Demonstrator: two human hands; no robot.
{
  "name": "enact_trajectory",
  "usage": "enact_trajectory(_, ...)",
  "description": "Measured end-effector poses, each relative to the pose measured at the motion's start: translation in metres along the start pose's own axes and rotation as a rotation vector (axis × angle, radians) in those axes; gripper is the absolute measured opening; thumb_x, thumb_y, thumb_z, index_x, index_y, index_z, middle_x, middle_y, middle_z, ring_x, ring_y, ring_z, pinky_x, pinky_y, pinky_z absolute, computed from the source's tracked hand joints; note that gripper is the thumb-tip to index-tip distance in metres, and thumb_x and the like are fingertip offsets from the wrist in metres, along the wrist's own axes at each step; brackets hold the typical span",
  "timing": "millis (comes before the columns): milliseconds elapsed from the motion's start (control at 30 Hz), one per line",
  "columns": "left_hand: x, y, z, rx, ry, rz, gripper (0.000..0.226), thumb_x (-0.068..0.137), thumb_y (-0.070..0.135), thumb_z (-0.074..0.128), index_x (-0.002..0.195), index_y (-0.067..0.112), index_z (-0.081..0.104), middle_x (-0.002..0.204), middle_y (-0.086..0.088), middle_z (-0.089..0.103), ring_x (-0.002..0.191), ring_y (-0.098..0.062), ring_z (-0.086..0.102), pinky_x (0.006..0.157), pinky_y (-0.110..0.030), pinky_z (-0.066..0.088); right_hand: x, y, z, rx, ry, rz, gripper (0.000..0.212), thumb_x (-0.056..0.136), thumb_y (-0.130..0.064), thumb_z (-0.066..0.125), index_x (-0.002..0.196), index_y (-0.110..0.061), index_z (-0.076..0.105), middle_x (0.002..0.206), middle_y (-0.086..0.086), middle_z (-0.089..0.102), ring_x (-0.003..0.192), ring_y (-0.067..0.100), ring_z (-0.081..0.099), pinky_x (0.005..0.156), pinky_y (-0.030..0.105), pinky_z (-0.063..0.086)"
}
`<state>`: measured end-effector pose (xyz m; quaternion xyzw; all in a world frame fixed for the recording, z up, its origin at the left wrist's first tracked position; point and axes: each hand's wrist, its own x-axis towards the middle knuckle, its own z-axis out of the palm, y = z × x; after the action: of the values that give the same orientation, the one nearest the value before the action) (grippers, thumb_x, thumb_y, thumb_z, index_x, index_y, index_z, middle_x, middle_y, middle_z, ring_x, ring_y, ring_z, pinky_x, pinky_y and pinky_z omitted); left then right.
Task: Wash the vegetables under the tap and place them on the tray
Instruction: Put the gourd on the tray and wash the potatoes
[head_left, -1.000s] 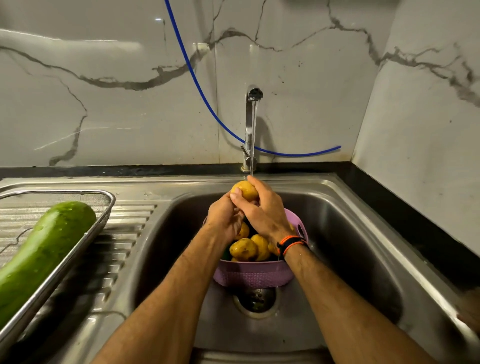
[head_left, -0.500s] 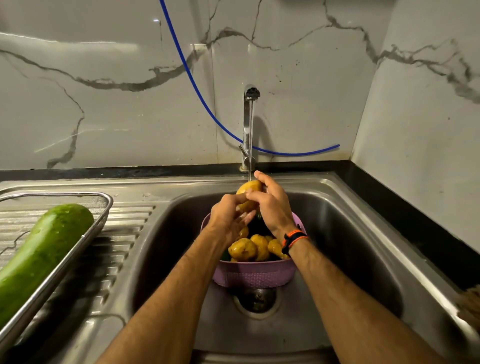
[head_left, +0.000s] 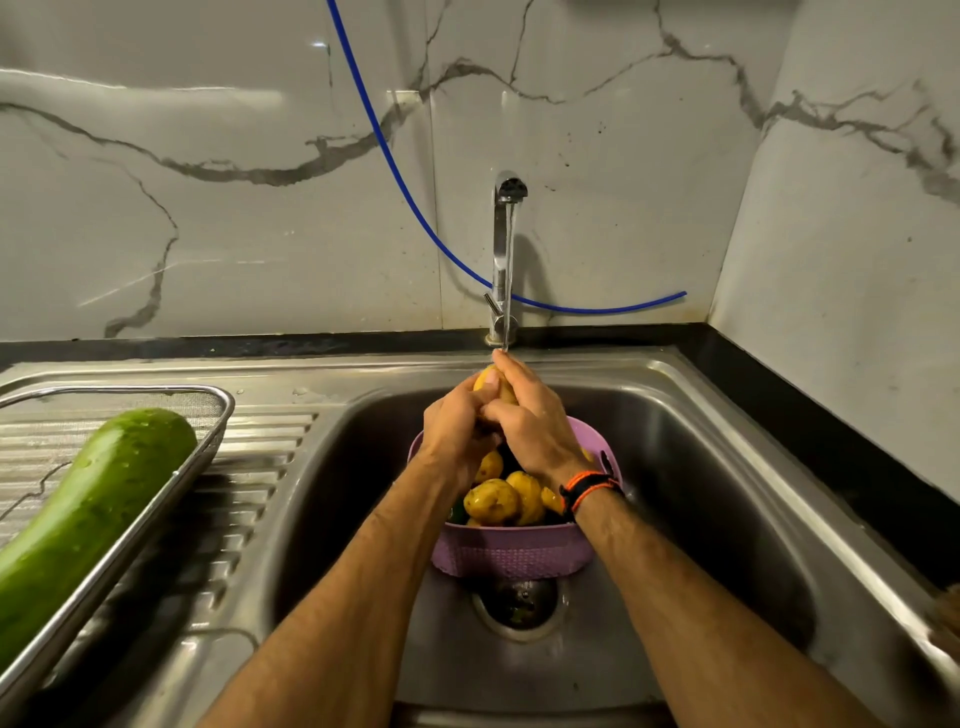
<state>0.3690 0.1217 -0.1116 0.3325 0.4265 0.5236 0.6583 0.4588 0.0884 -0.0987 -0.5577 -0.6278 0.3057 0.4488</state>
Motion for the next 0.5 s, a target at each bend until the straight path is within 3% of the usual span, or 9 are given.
enact_trajectory(100, 0.0036, 0.0005, -0.0021, -0.017, 0.069, 0.004, 0.021, 0.094, 0.013, 0.063, 0.112, 0.013, 0.072, 0.106, -0.016, 0.073, 0.099, -0.030, 0.071, 0.090, -0.046, 0.058, -0.0034, 0.0002, 0.0031, -0.049, 0.036, -0.009, 0.084, 0.070, -0.033, 0.050, 0.151, -0.018, 0.035, 0.155, 0.003, 0.037, 0.141, 0.020, 0.035, 0.115, 0.035, 0.032)
enact_trajectory(200, 0.0008, -0.0019, -0.0017, 0.021, 0.016, -0.032, 0.023, 0.095, 0.017, 0.063, 0.115, 0.012, 0.072, 0.108, -0.015, 0.073, 0.101, -0.029, 0.070, 0.083, -0.042, 0.060, -0.0020, 0.0010, -0.0002, -0.062, 0.016, 0.013, 0.087, 0.069, -0.034, 0.049, 0.153, -0.017, 0.031, 0.156, 0.005, 0.034, 0.142, 0.021, 0.033, 0.117, 0.039, 0.031)
enact_trajectory(300, 0.0002, -0.0017, 0.0028, -0.021, 0.069, 0.010, 0.012, 0.095, 0.011, 0.062, 0.101, 0.014, 0.072, 0.093, -0.012, 0.073, 0.084, -0.023, 0.069, 0.071, -0.036, 0.058, -0.0044, 0.0017, -0.0002, -0.059, 0.056, -0.022, 0.081, 0.069, -0.031, 0.051, 0.148, -0.016, 0.040, 0.150, 0.005, 0.044, 0.134, 0.020, 0.042, 0.113, 0.038, 0.038)
enact_trajectory(333, 0.0009, -0.0007, 0.0027, -0.041, 0.098, 0.007, 0.010, 0.095, 0.010, 0.062, 0.098, 0.014, 0.071, 0.089, -0.011, 0.072, 0.078, -0.021, 0.069, 0.071, -0.035, 0.058, -0.0054, 0.0024, 0.0004, -0.060, 0.081, -0.045, 0.077, 0.068, -0.030, 0.052, 0.144, -0.017, 0.046, 0.142, 0.005, 0.052, 0.126, 0.018, 0.049, 0.108, 0.037, 0.043)
enact_trajectory(400, 0.0018, 0.0012, -0.0006, -0.055, 0.086, -0.024, 0.016, 0.094, 0.014, 0.064, 0.108, 0.010, 0.071, 0.097, -0.014, 0.072, 0.086, -0.024, 0.070, 0.084, -0.041, 0.058, -0.0046, 0.0036, 0.0015, -0.071, 0.106, -0.070, 0.072, 0.068, -0.030, 0.053, 0.138, -0.017, 0.052, 0.133, 0.006, 0.059, 0.113, 0.013, 0.053, 0.102, 0.035, 0.048)
enact_trajectory(433, 0.0012, 0.0018, -0.0017, -0.046, 0.065, -0.045, 0.021, 0.094, 0.016, 0.064, 0.113, 0.010, 0.070, 0.103, -0.016, 0.072, 0.094, -0.027, 0.070, 0.090, -0.044, 0.058, -0.0037, 0.0037, 0.0014, -0.079, 0.105, -0.065, 0.072, 0.068, -0.031, 0.053, 0.139, -0.017, 0.052, 0.133, 0.006, 0.059, 0.113, 0.013, 0.052, 0.101, 0.035, 0.048)
enact_trajectory(500, 0.0005, 0.0008, -0.0002, -0.027, 0.052, -0.037, 0.021, 0.094, 0.016, 0.064, 0.114, 0.011, 0.069, 0.106, -0.016, 0.072, 0.099, -0.028, 0.070, 0.085, -0.041, 0.060, -0.0019, 0.0037, 0.0005, -0.084, 0.107, -0.055, 0.075, 0.069, -0.033, 0.054, 0.142, -0.019, 0.048, 0.138, 0.006, 0.056, 0.120, 0.017, 0.052, 0.104, 0.036, 0.046)
